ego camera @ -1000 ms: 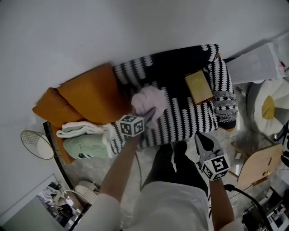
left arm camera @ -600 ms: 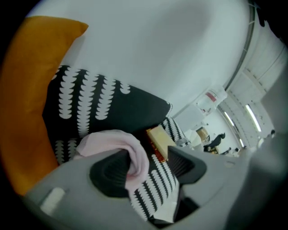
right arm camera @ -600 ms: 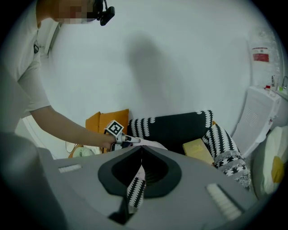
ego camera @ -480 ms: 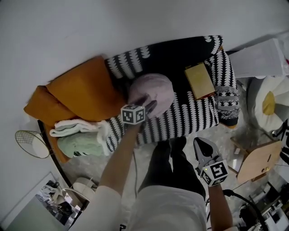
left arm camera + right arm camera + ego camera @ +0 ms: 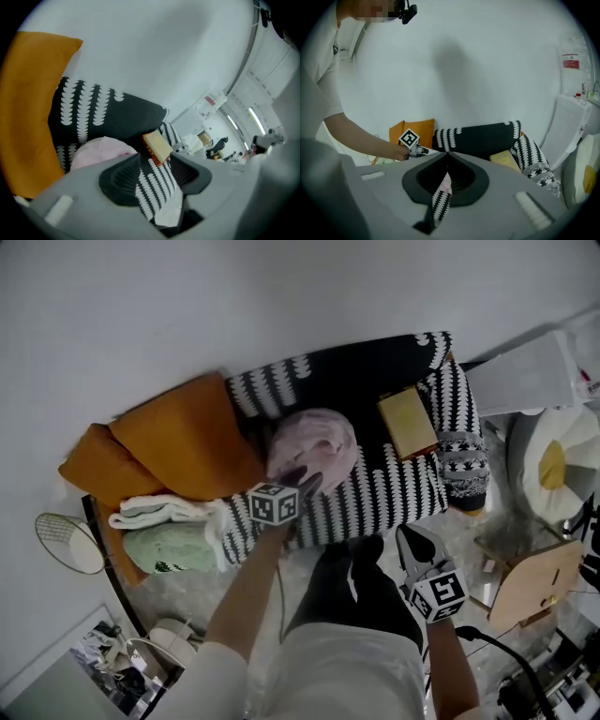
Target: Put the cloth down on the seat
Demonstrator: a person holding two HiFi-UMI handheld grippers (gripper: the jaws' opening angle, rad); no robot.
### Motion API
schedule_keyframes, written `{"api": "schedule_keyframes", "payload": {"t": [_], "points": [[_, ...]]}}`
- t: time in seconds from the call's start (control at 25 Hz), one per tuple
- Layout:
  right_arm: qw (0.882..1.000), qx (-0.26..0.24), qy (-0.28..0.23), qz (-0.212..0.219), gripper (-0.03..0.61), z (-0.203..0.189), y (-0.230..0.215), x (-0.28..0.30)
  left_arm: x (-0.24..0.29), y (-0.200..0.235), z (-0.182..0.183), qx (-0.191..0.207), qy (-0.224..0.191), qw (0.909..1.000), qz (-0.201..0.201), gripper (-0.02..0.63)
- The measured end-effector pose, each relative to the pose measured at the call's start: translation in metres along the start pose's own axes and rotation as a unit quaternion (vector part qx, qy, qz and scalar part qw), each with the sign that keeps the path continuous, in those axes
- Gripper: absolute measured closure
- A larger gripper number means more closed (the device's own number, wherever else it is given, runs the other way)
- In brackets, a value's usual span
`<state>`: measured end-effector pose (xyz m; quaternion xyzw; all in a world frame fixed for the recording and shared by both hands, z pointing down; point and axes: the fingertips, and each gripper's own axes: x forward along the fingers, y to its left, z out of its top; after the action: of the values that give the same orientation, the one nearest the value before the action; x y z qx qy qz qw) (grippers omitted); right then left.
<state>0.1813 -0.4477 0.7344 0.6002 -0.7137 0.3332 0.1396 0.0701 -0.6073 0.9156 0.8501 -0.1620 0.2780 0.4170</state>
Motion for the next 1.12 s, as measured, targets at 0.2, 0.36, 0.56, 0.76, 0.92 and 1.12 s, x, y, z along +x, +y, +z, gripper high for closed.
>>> {"api": "schedule_keyframes", "payload": {"t": [0.2,0.36,0.56,0.76,0.92,1.12], "points": [[1.000,-0.009,-0.022,-0.007,0.574,0.019,0.010,-0.027,-0.045,-0.046,0.017,0.015,-0.031,0.9994,-0.006,0.506],[0.999,-0.012,-0.042,-0.013,0.574,0.029,0.013,-0.054,-0.075,-0.078,0.027,0.023,-0.065,0.9976,-0.002,0.545],[0.998,-0.022,-0.056,-0.010,0.574,0.027,0.024,-0.095,-0.110,-0.110,0.013,0.025,-0.092,0.9953,0.016,0.581],[0.998,-0.008,-0.069,-0.008,0.574,0.003,0.022,-0.144,-0.137,-0.152,-0.022,0.026,-0.111,0.9929,0.035,0.612],[0.998,-0.009,-0.068,-0.009,0.574,-0.024,0.027,-0.178,-0.159,-0.186,-0.054,0.024,-0.131,0.9904,0.036,0.612],[0.997,-0.015,-0.072,-0.020,0.574,-0.053,0.034,-0.231,-0.189,-0.236,-0.090,0.033,-0.166,0.9852,0.026,0.614]]}}
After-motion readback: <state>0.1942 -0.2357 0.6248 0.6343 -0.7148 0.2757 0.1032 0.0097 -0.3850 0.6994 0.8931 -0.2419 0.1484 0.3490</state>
